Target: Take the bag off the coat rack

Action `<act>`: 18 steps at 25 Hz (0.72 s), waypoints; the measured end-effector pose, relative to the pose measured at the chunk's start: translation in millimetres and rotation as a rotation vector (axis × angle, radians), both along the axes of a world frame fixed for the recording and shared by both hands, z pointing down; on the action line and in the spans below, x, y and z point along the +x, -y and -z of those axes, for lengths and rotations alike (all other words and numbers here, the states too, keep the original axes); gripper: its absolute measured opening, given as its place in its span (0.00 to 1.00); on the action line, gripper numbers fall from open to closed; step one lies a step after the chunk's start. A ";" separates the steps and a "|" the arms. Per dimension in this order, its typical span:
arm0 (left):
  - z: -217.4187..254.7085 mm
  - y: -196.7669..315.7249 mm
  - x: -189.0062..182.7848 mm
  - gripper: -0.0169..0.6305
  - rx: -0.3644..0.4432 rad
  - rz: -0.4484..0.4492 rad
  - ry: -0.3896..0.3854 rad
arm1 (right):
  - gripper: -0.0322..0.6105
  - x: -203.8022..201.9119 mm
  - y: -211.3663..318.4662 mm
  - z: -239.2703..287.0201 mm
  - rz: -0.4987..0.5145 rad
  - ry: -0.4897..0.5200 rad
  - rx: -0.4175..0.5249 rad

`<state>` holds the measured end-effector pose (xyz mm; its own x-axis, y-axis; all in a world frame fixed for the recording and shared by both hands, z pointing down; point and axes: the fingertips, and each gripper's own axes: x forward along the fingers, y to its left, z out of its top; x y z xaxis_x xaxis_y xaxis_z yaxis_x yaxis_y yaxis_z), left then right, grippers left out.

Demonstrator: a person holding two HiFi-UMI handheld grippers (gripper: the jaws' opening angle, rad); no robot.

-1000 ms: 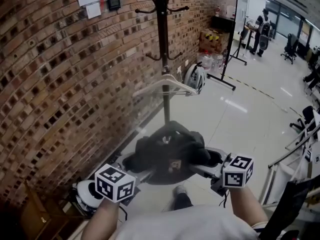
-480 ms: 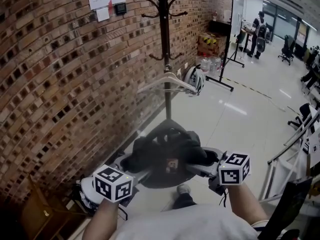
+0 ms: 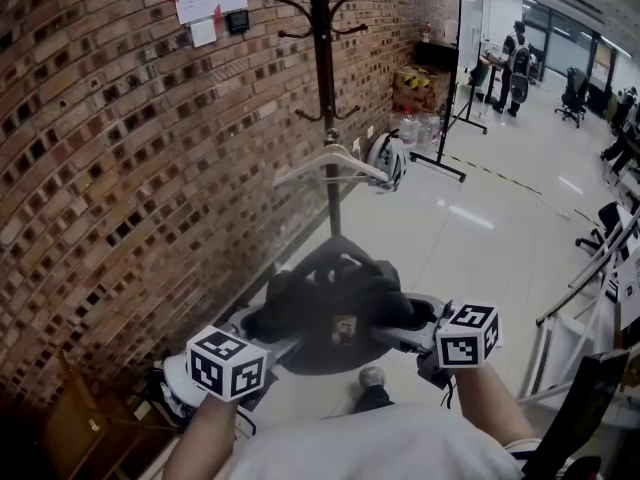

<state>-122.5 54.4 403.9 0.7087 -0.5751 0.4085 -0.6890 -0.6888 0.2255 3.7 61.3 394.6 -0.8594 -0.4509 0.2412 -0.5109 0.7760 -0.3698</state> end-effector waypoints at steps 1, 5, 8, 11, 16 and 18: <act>-0.3 0.0 0.8 0.50 0.002 -0.001 -0.002 | 0.49 0.7 -0.2 -0.3 -0.003 0.001 0.000; -1.4 1.8 3.1 0.50 0.004 0.000 -0.008 | 0.48 2.4 1.3 -0.9 -0.004 -0.004 0.006; -1.0 4.6 4.1 0.50 0.005 -0.001 -0.007 | 0.48 3.4 3.8 -0.9 -0.002 -0.005 0.005; -2.5 6.9 3.6 0.50 0.002 0.000 -0.009 | 0.48 2.3 6.2 -2.2 -0.001 -0.001 0.003; -3.4 8.8 1.0 0.50 0.001 0.005 -0.007 | 0.48 -0.1 7.9 -3.7 0.003 -0.002 0.001; -1.4 10.0 -0.1 0.50 0.003 0.006 -0.005 | 0.48 -0.9 9.2 -2.4 0.003 0.000 0.002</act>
